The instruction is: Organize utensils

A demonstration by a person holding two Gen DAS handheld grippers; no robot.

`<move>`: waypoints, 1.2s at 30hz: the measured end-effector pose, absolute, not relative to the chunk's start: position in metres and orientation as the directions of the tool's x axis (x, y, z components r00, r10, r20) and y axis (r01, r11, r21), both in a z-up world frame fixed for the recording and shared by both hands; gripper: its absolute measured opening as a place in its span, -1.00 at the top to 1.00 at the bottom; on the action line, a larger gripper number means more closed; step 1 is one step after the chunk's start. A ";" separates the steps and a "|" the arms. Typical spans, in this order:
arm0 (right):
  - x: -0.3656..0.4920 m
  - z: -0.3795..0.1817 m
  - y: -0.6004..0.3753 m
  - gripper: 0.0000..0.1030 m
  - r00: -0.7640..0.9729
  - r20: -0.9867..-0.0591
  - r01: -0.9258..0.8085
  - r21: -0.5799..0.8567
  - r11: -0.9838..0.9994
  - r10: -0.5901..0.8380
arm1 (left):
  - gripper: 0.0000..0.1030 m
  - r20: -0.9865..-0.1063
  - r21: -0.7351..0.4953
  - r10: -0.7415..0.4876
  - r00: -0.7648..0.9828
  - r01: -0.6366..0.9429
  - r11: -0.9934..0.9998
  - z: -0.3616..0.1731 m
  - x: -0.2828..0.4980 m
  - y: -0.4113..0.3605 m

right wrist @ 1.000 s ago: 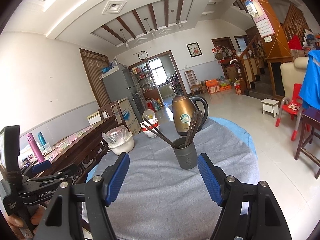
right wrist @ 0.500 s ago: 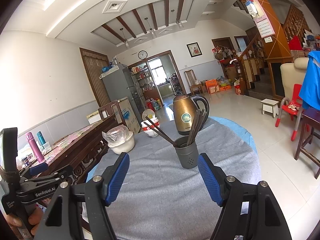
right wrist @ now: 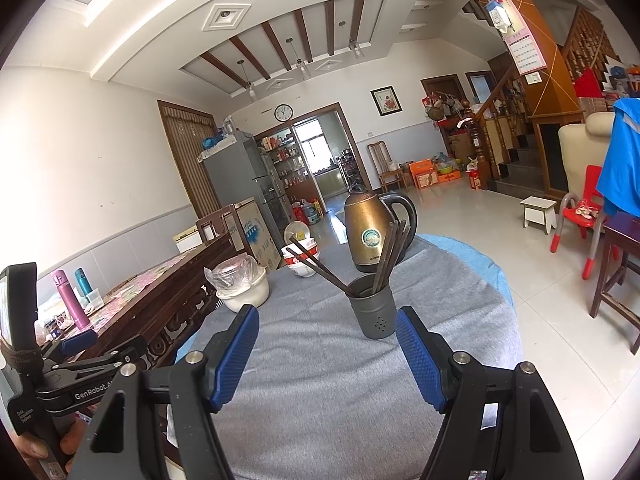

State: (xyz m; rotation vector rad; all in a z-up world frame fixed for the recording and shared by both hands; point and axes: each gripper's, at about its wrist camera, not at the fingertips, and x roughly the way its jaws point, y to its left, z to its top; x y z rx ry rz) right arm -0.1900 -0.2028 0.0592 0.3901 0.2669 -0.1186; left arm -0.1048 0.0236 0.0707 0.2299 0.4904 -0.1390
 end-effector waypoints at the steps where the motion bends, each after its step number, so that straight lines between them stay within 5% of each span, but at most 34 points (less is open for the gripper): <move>1: -0.190 0.060 -0.202 -0.46 0.958 -0.278 0.166 0.358 0.919 -0.064 | -0.85 -0.480 0.185 -0.077 0.874 0.187 0.965 0.071 -0.105 0.024; 36: -0.191 0.069 -0.196 -0.46 0.962 -0.265 0.160 0.360 0.919 -0.064 | -0.85 -0.461 0.200 -0.083 0.883 0.195 0.960 0.076 -0.107 0.027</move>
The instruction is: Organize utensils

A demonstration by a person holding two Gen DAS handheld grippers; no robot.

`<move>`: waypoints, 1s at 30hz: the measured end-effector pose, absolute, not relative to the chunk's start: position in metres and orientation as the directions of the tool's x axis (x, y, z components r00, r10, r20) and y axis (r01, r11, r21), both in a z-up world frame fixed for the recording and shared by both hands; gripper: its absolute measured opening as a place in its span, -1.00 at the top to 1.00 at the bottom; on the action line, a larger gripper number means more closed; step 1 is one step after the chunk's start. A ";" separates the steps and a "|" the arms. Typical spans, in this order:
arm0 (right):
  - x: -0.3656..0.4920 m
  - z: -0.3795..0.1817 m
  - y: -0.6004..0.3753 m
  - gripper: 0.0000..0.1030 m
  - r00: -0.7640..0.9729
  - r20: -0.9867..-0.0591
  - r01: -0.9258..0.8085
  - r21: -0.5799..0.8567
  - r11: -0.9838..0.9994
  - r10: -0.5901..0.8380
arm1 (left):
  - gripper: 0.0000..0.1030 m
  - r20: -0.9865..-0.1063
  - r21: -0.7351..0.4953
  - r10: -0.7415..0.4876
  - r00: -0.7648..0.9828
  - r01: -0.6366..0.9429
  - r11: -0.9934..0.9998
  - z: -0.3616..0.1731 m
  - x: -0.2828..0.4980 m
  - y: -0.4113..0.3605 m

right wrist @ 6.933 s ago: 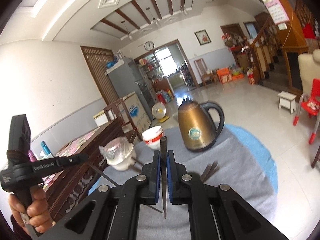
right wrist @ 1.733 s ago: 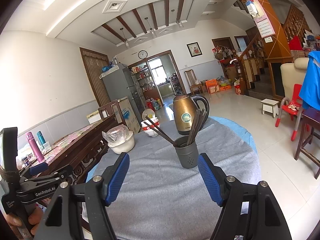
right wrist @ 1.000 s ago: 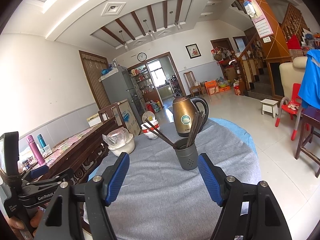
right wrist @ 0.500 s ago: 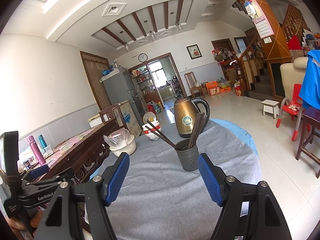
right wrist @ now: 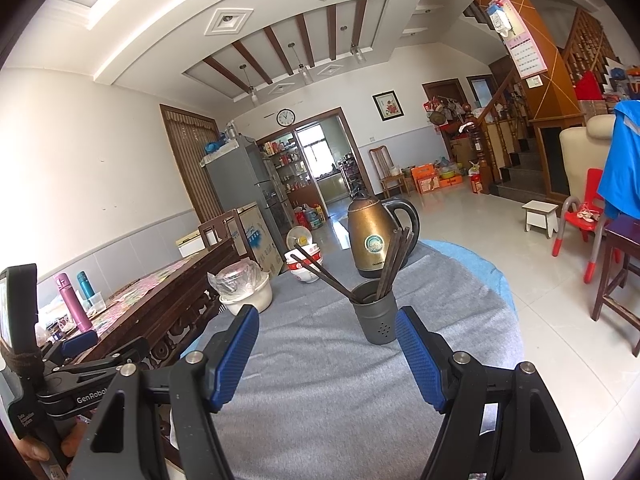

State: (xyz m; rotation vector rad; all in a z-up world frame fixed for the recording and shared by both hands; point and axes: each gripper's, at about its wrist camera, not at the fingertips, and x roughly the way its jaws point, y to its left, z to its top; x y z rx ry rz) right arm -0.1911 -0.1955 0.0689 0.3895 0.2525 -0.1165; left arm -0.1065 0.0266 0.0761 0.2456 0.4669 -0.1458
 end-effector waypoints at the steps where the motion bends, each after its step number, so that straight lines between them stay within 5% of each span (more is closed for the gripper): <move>1: -0.190 0.070 -0.194 -0.46 0.962 -0.266 0.161 0.360 0.919 -0.064 | -0.85 -0.460 0.202 -0.081 0.884 0.194 0.960 0.076 -0.106 0.027; 30: -0.192 0.069 -0.193 -0.46 0.963 -0.261 0.163 0.360 0.919 -0.068 | -0.85 -0.460 0.203 -0.090 0.884 0.204 0.958 0.076 -0.109 0.025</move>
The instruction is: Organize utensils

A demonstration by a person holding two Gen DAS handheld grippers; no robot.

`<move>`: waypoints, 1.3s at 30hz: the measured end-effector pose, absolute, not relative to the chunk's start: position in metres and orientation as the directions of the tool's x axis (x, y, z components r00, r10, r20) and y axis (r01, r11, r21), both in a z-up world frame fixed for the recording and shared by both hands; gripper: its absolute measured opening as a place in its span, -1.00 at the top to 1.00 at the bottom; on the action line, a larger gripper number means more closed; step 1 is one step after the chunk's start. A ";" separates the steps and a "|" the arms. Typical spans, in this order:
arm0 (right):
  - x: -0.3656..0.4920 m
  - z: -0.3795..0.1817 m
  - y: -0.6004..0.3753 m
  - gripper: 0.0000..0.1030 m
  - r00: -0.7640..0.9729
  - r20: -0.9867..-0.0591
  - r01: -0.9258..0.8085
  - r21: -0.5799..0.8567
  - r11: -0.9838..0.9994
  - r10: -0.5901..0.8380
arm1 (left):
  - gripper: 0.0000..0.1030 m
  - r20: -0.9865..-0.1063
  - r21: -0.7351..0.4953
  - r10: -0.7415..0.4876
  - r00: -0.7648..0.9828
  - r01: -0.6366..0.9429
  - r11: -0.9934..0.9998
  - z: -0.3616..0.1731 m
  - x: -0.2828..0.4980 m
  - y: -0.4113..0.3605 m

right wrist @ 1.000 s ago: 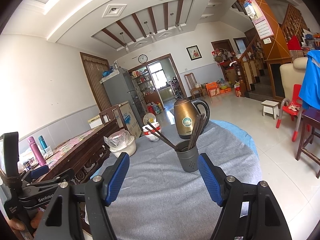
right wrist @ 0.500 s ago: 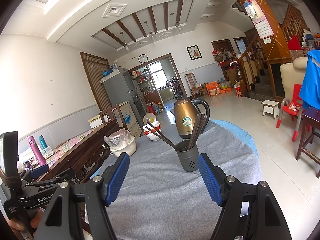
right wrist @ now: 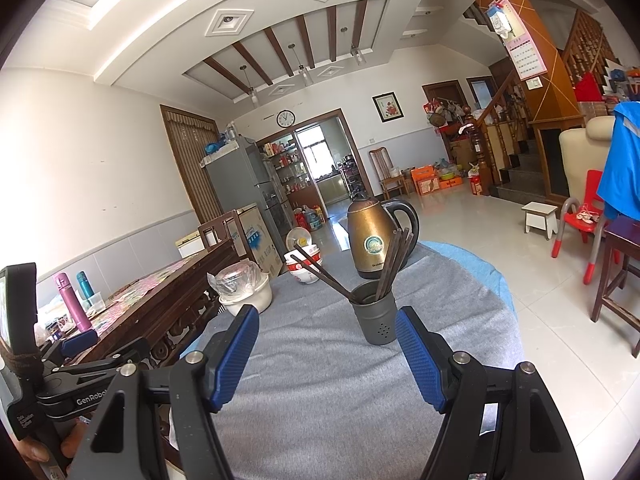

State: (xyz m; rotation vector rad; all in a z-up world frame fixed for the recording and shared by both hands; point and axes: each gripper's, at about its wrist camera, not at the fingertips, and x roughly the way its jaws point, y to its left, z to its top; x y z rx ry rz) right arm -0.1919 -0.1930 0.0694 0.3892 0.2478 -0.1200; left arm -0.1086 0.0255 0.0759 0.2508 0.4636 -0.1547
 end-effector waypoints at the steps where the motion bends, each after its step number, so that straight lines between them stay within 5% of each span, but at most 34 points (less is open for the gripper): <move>1: -0.192 0.070 -0.193 -0.46 0.963 -0.262 0.163 0.361 0.918 -0.068 | -0.85 -0.461 0.203 -0.092 0.883 0.205 0.958 0.076 -0.108 0.026; 39: -0.149 0.083 -0.212 -0.46 0.955 -0.268 0.207 0.311 0.927 -0.123 | -0.85 -0.481 0.179 -0.095 0.872 0.204 0.962 0.080 -0.061 0.006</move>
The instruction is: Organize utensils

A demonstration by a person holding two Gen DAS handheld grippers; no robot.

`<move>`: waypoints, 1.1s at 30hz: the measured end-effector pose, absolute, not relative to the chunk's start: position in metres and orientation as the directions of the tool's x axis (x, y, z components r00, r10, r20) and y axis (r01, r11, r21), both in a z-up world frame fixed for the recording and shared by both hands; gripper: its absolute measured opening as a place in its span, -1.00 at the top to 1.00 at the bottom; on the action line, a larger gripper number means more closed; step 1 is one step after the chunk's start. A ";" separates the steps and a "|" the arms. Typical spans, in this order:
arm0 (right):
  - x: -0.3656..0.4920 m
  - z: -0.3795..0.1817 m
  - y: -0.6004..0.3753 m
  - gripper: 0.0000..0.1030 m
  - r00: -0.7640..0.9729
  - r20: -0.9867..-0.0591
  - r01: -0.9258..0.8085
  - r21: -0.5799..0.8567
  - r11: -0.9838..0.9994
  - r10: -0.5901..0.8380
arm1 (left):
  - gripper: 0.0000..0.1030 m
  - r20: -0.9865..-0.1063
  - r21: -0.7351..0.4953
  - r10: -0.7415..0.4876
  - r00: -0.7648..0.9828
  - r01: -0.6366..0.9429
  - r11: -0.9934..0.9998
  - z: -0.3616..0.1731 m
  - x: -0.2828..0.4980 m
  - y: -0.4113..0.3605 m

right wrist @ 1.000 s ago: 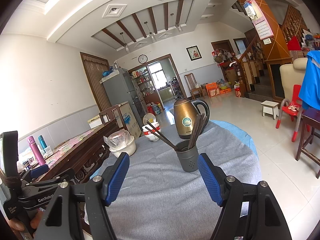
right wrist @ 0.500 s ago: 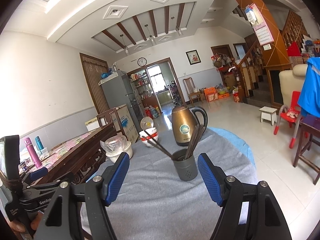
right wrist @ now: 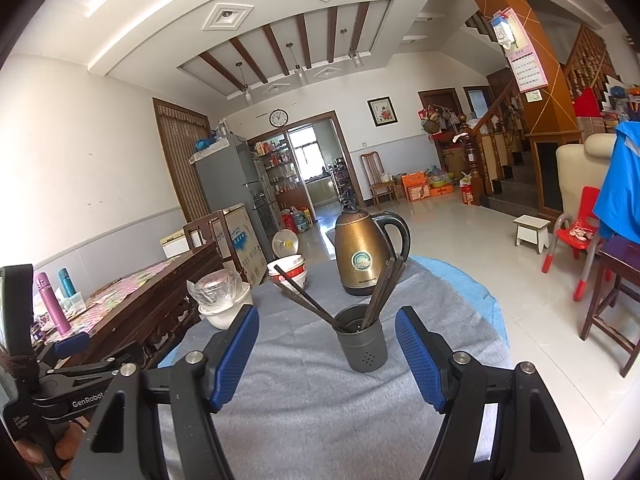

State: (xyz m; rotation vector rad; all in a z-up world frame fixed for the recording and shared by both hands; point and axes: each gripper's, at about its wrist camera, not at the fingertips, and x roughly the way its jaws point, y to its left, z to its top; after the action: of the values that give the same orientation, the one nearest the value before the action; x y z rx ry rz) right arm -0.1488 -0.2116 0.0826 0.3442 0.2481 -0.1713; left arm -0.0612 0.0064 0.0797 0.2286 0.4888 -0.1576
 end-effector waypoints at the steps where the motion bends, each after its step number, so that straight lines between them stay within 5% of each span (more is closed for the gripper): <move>1: -0.146 0.083 -0.213 -0.46 0.955 -0.270 0.209 0.310 0.927 -0.126 | -0.85 -0.483 0.177 -0.096 0.870 0.204 0.963 0.080 -0.059 0.006; 33: -0.068 0.071 -0.237 -0.46 0.923 -0.363 0.250 0.312 0.917 -0.128 | -0.86 -0.552 0.136 -0.076 0.830 0.179 0.974 0.075 0.014 -0.005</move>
State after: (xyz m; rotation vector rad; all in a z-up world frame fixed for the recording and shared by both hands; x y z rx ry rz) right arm -0.0682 -0.2374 0.0713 0.3630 0.3444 -0.1981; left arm 0.0137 -0.0054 0.0750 0.1854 0.5761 -0.1358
